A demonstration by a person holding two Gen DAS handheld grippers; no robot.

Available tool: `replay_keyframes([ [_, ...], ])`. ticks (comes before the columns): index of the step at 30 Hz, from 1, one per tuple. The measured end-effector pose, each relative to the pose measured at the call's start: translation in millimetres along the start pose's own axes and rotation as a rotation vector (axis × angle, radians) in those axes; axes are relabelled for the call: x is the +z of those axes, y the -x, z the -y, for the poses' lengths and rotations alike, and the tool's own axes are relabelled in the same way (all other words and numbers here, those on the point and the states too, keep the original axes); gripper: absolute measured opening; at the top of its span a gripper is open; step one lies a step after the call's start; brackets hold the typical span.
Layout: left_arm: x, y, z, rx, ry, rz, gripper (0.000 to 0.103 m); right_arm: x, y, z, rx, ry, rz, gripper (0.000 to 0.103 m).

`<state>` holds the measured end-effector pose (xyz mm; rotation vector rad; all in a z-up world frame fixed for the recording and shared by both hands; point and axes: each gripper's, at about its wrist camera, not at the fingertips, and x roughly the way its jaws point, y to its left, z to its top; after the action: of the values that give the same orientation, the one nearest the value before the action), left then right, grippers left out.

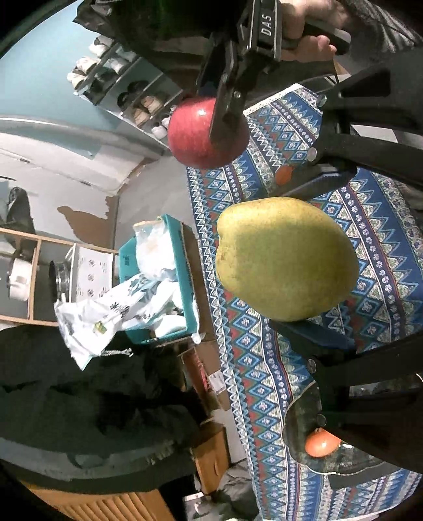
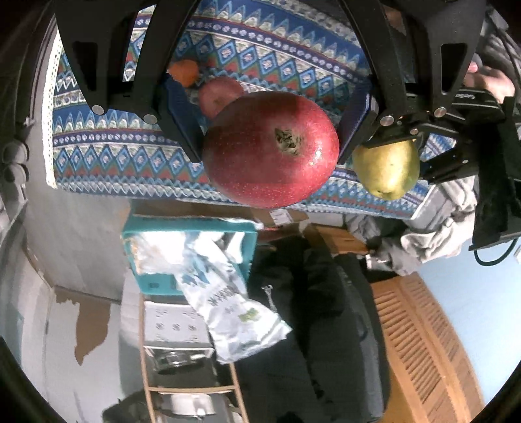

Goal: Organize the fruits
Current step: 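Lift the pear and red apple and carry them toward the glass bowl, then bring the pear and apple over the glass bowl with both tools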

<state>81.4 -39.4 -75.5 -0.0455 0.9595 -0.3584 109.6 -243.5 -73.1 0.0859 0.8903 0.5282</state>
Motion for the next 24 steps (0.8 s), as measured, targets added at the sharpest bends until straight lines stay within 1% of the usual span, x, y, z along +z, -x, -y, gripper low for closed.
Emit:
replay_keyframes([
  [7, -7.4, 18.6, -17.3, 0.016, 0.026, 0.019, 0.070, 6.8, -7.6, -24.8, 0.048, 0.036, -0.003, 0.079],
  [24, -27.5, 55.6, -74.1, 0.050, 0.129, 0.060, 0.070, 26.4, -25.5, -89.5, 0.164, 0.121, -0.007, 0.079],
])
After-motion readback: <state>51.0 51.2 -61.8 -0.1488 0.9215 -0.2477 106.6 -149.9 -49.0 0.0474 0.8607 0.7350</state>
